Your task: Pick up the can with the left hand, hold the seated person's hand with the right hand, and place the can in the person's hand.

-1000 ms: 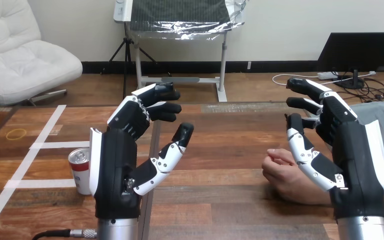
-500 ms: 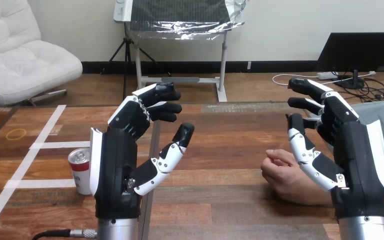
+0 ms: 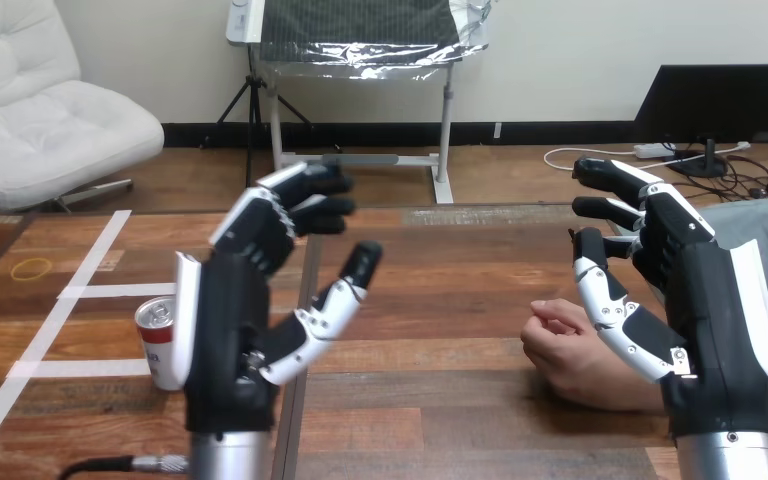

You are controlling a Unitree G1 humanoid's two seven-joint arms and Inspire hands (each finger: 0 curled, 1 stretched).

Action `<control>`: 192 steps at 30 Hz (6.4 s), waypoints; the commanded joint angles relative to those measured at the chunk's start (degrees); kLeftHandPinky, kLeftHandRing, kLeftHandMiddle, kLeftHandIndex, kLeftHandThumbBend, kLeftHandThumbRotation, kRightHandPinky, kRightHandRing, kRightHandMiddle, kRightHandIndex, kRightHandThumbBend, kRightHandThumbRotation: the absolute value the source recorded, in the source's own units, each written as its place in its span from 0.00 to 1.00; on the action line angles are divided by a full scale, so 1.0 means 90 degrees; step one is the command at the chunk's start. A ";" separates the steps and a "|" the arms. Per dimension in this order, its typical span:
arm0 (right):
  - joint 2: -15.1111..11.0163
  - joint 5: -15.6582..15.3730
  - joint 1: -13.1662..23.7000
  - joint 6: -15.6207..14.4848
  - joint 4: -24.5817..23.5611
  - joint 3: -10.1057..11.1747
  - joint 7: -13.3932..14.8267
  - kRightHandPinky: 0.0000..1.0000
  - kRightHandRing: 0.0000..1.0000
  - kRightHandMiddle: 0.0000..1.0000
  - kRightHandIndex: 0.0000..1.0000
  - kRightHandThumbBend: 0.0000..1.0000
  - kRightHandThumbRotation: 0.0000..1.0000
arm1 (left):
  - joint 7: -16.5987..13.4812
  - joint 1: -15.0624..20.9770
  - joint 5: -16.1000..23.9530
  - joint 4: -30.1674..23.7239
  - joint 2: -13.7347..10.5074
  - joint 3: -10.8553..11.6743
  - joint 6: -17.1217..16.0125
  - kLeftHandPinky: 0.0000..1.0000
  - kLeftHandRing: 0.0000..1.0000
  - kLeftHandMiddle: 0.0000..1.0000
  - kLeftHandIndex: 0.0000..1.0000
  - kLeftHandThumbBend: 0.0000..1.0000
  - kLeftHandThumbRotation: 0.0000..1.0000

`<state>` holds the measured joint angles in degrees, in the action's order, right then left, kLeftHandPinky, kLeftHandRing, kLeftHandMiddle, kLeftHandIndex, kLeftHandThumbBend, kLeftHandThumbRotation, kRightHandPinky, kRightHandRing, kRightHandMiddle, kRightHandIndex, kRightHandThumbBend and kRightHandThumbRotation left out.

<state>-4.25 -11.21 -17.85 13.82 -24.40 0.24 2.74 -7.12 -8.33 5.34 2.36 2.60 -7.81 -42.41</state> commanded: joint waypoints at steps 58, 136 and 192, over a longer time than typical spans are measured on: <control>-0.0164 0.0111 0.0415 -0.0150 -0.0169 0.0146 -0.0297 0.57 0.73 0.81 0.74 0.27 0.00 | 0.3205 0.0415 0.2351 -0.2325 -0.4753 0.2406 0.4383 0.76 0.82 0.83 0.82 0.74 0.10; -0.0398 0.0158 0.0590 -0.0520 -0.0377 0.0402 -0.0691 0.57 0.71 0.78 0.71 0.28 0.00 | 0.4137 0.2886 0.3748 -0.0074 -0.5312 0.0086 0.4693 0.68 0.76 0.79 0.75 0.78 0.15; -0.0484 0.0048 0.0694 -0.0491 -0.0346 0.0429 -0.0719 0.56 0.70 0.75 0.68 0.26 0.00 | 0.3375 0.2982 0.4488 0.0347 -0.5324 -0.0121 0.4588 0.70 0.76 0.78 0.76 0.77 0.14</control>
<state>-7.32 -11.07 -15.14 8.98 -24.84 3.29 -3.69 24.20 14.32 44.53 3.99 -44.20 -8.27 -1.36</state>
